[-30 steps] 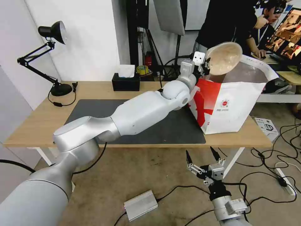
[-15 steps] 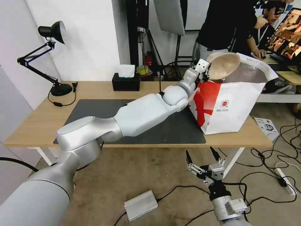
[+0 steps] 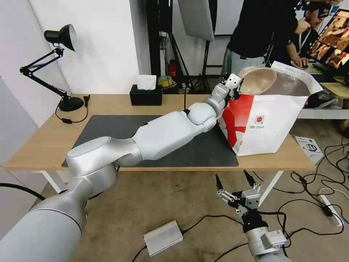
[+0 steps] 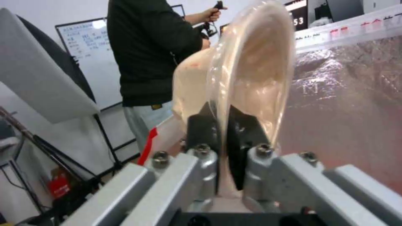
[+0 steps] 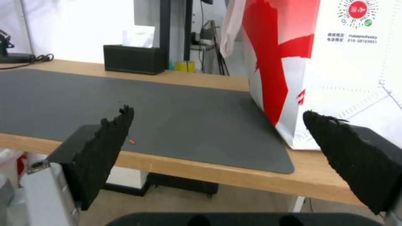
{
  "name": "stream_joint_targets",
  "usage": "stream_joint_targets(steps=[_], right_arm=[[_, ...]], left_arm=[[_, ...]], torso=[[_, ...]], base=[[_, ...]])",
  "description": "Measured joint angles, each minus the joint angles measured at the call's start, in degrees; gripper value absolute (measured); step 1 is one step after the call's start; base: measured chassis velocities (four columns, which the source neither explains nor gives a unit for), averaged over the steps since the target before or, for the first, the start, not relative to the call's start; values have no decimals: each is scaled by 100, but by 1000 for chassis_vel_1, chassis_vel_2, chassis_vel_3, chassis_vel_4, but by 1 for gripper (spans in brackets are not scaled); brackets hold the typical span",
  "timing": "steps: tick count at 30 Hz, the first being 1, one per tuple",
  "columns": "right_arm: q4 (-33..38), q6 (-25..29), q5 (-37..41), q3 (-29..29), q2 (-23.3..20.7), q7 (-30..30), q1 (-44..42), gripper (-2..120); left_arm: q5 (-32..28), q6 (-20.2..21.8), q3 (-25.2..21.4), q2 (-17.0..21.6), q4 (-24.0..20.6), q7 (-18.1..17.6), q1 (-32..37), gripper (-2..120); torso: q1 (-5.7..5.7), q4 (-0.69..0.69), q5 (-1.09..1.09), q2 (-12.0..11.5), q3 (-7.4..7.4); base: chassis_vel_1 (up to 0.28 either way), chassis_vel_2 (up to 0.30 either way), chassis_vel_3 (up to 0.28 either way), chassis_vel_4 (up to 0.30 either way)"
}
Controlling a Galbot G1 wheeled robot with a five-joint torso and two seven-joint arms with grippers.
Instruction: Pick up the trash from the table and place it into the takeout bag.
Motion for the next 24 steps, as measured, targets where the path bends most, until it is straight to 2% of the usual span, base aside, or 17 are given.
stream_joint_targets(steps=[2, 5, 7, 10, 12, 15, 16, 20, 22, 24], right_arm=[[0, 0, 0, 0, 0, 0, 0, 100], [0, 0, 0, 0, 0, 0, 0, 100], [0, 0, 0, 0, 0, 0, 0, 100], [0, 0, 0, 0, 0, 0, 0, 100], [0, 0, 0, 0, 0, 0, 0, 100], [0, 0, 0, 0, 0, 0, 0, 100], [0, 0, 0, 0, 0, 0, 0, 100], [0, 0, 0, 0, 0, 0, 0, 100], [0, 0, 0, 0, 0, 0, 0, 100], [0, 0, 0, 0, 0, 0, 0, 100]], left_arm=[[-7, 0, 0, 2, 0, -4, -8, 14], [-18, 0, -12, 6, 0, -22, -26, 28], [-19, 0, -17, 6, 0, -25, -29, 28], [-23, -2, -34, 12, -20, -41, -34, 46], [-25, -3, -38, 14, -34, -58, -36, 50], [-44, -3, -38, 16, -67, -155, -55, 65], [-44, -3, -38, 16, -67, -155, -55, 65], [-91, -3, -32, 42, -159, -169, -79, 84], [-102, -3, -31, 54, -188, -175, -81, 87], [-147, -6, -30, 83, -261, -214, -82, 97]], torso=[[0, 0, 0, 0, 0], [0, 0, 0, 0, 0], [0, 0, 0, 0, 0], [0, 0, 0, 0, 0], [0, 0, 0, 0, 0], [0, 0, 0, 0, 0], [0, 0, 0, 0, 0], [0, 0, 0, 0, 0], [0, 0, 0, 0, 0], [0, 0, 0, 0, 0]], base=[[0, 0, 0, 0], [0, 0, 0, 0], [0, 0, 0, 0], [0, 0, 0, 0], [0, 0, 0, 0], [0, 0, 0, 0], [0, 0, 0, 0], [0, 0, 0, 0], [0, 0, 0, 0], [0, 0, 0, 0]])
